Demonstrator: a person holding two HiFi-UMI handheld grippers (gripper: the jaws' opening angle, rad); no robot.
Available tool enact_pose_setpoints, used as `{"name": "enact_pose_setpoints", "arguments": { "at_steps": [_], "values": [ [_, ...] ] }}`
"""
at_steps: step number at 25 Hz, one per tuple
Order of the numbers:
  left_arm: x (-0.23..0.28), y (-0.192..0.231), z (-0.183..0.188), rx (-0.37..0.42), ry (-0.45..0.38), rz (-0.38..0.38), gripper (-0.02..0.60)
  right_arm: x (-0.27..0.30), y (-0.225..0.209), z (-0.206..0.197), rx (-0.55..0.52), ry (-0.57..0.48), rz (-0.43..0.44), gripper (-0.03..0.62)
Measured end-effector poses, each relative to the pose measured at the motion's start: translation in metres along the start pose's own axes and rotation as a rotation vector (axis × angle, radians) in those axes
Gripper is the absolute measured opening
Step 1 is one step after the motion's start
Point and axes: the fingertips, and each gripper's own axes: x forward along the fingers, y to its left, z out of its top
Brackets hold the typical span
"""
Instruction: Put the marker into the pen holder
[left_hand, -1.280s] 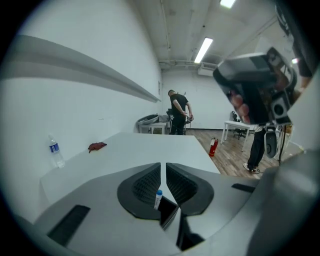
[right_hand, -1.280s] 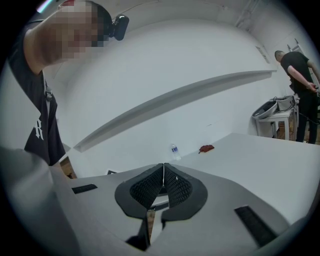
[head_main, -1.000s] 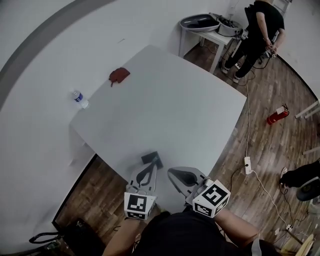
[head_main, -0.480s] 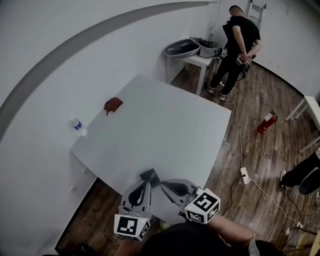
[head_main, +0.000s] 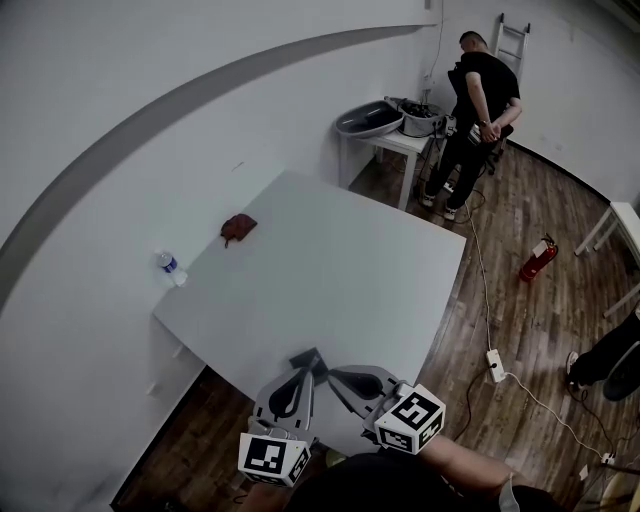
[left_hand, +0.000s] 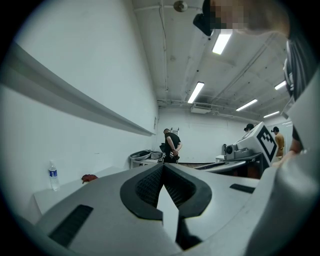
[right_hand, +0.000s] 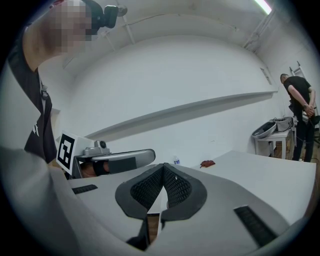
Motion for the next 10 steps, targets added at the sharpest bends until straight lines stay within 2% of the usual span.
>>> {"name": "enact_pose_setpoints", "arguments": {
  "at_steps": [10],
  "values": [
    [0.0013, 0.0041, 0.0000, -0.004, -0.013, 0.009, 0.005, 0.0025, -0.0029, 0.0016, -0.014, -0.002, -0.004, 0.015]
  ]
}}
